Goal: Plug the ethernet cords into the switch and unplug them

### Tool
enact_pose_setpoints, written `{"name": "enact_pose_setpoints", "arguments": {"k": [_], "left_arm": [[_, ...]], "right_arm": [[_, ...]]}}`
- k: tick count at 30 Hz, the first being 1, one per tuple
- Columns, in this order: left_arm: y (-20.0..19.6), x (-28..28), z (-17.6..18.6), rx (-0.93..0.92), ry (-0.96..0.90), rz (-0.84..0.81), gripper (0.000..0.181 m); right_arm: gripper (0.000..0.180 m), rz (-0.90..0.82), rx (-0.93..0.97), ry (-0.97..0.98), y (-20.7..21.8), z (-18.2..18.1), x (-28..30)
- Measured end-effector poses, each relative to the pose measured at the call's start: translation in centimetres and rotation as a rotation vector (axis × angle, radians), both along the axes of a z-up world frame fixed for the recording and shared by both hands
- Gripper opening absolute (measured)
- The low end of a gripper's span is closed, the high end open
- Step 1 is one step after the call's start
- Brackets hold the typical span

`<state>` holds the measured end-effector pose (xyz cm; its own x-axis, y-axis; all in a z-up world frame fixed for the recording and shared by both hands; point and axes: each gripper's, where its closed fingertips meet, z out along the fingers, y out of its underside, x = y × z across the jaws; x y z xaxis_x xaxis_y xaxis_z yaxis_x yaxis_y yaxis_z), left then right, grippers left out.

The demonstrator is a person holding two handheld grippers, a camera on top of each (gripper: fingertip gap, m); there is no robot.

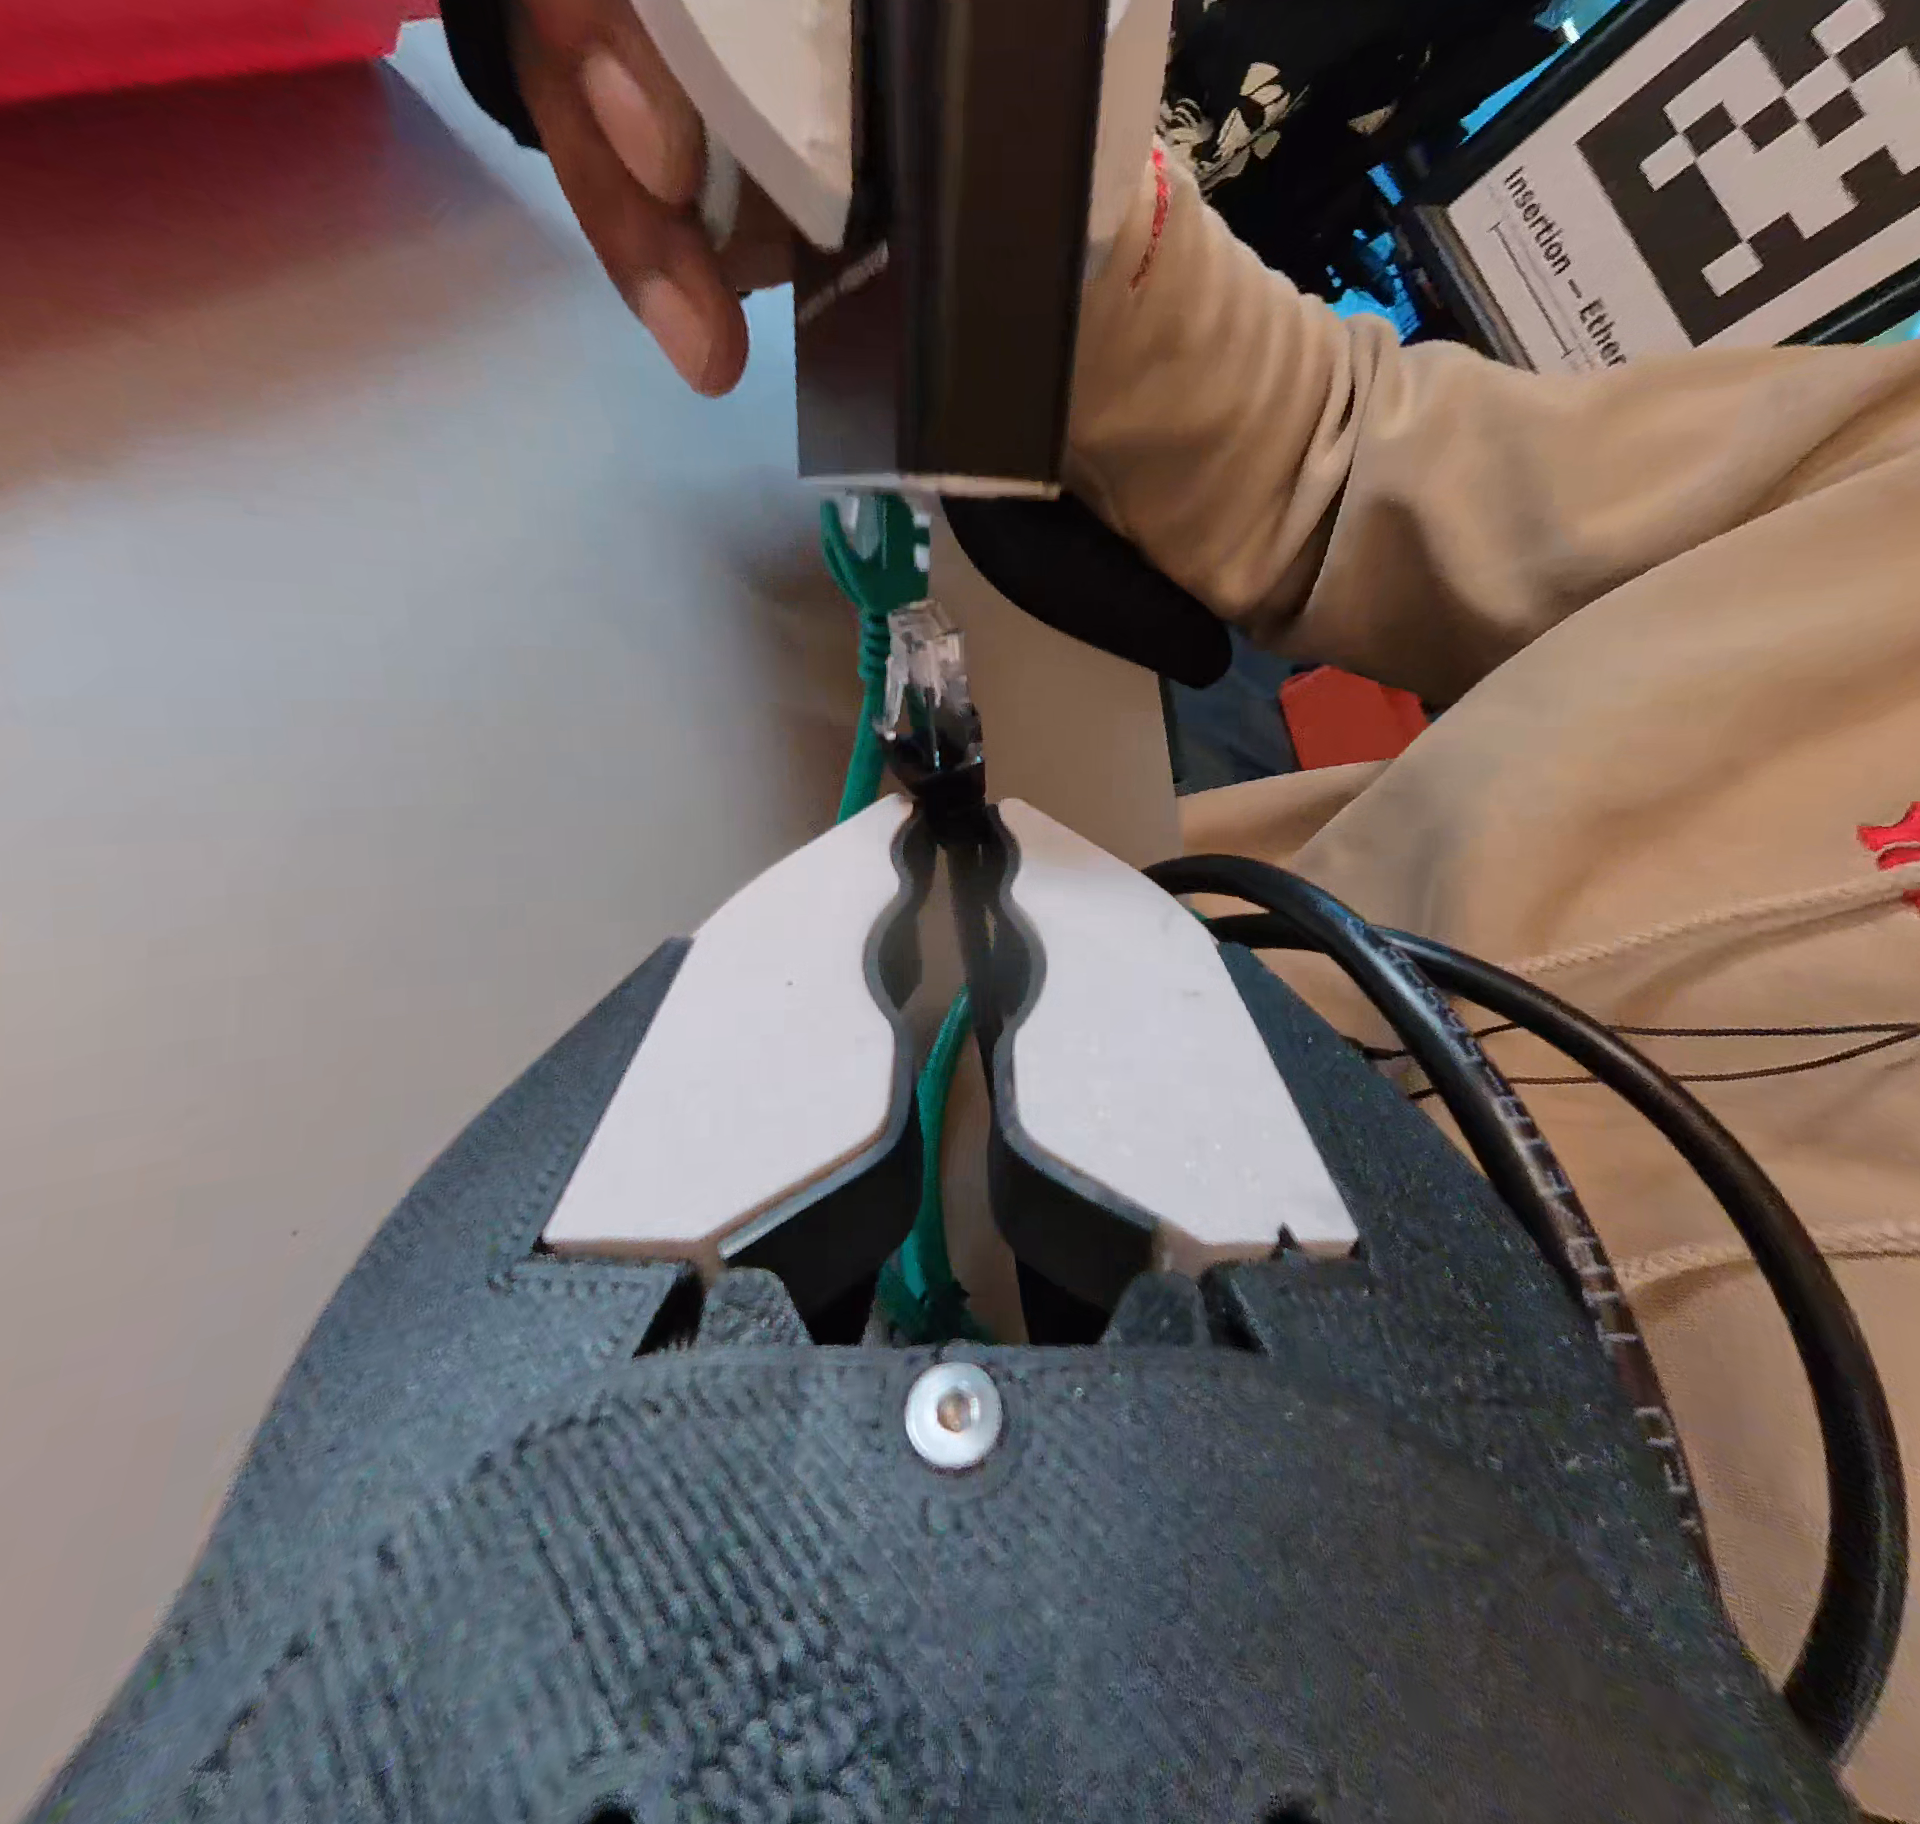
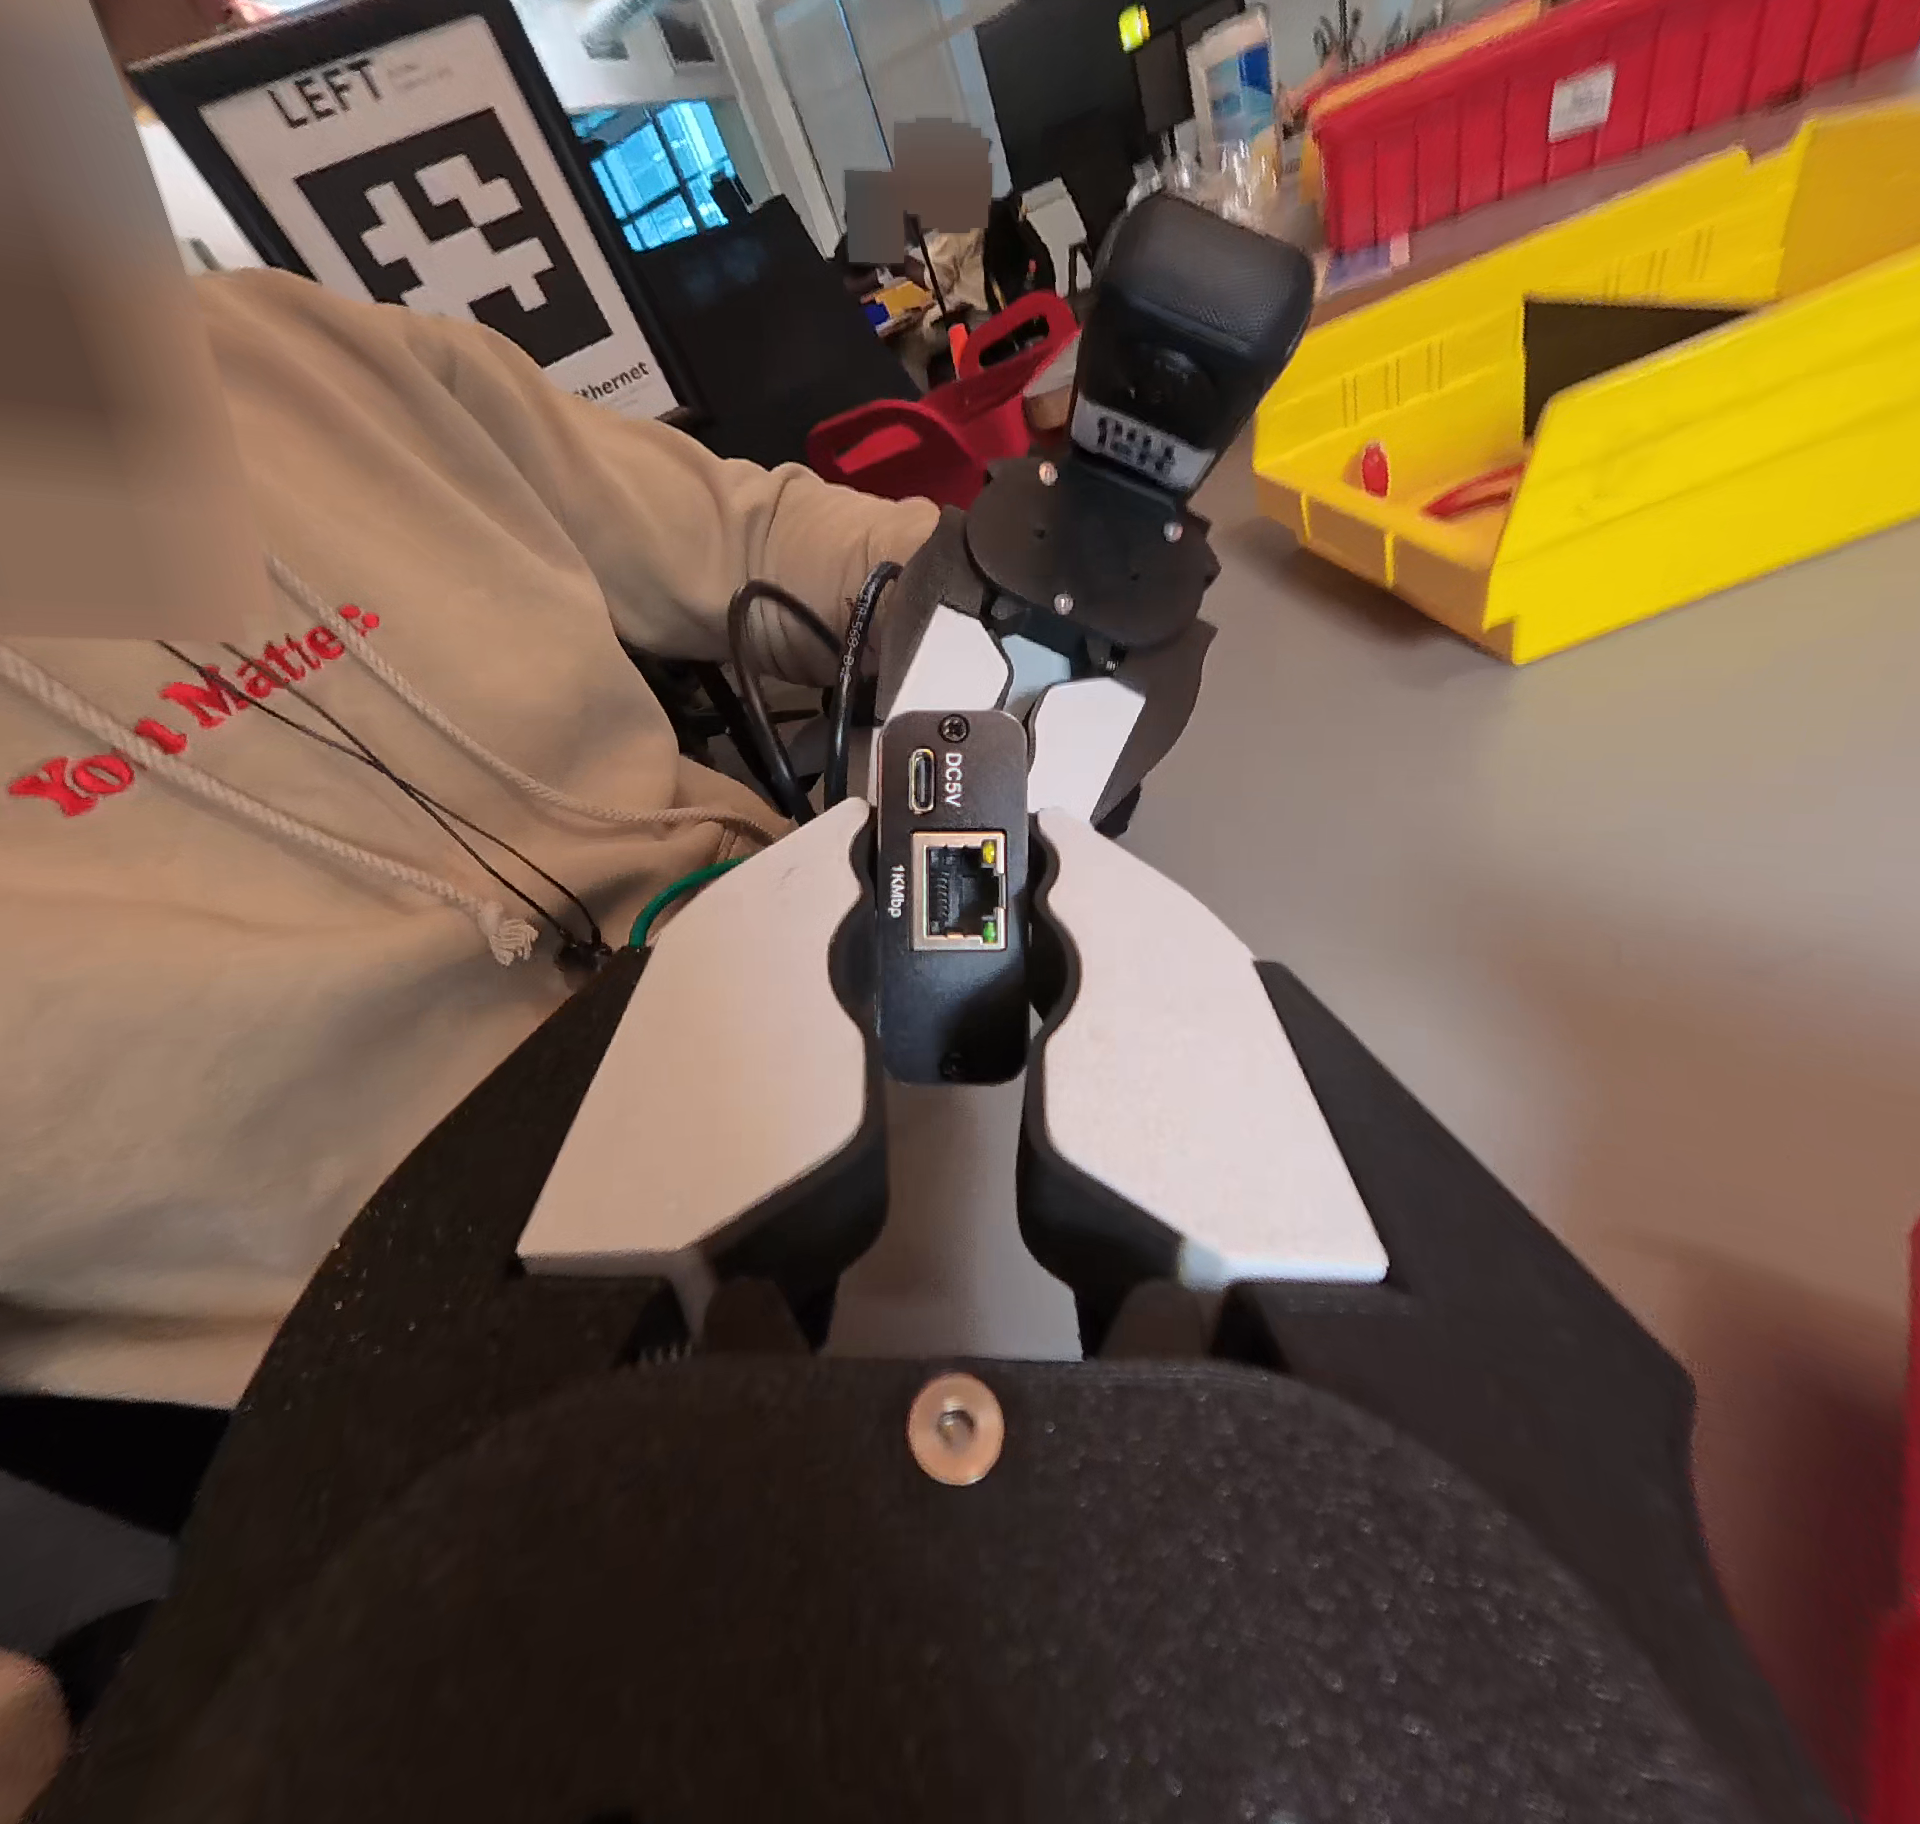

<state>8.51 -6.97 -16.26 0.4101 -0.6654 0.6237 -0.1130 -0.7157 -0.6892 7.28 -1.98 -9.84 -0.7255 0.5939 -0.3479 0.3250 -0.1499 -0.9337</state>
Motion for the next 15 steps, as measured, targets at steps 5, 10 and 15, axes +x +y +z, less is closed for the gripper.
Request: {"name": "enact_pose_setpoints", "arguments": {"k": [5, 10, 15], "left_arm": [[-0.2, -0.3, -1.0, -0.068, 0.107, -0.076, 0.009], [-0.1, -0.2, -1.0, -0.102, 0.175, -0.171, 0.009], [0.4, 0.1, -1.2, -0.169, 0.121, -0.206, 0.009]], "right_arm": [[0.024, 0.003, -0.035, -0.156, 0.0, -1.5, -0.7], [0.024, 0.039, -0.131, -0.247, 0.0, -2.0, -0.8], [0.024, 0.067, -0.215, -0.269, 0.1, -2.2, -0.6]]}}
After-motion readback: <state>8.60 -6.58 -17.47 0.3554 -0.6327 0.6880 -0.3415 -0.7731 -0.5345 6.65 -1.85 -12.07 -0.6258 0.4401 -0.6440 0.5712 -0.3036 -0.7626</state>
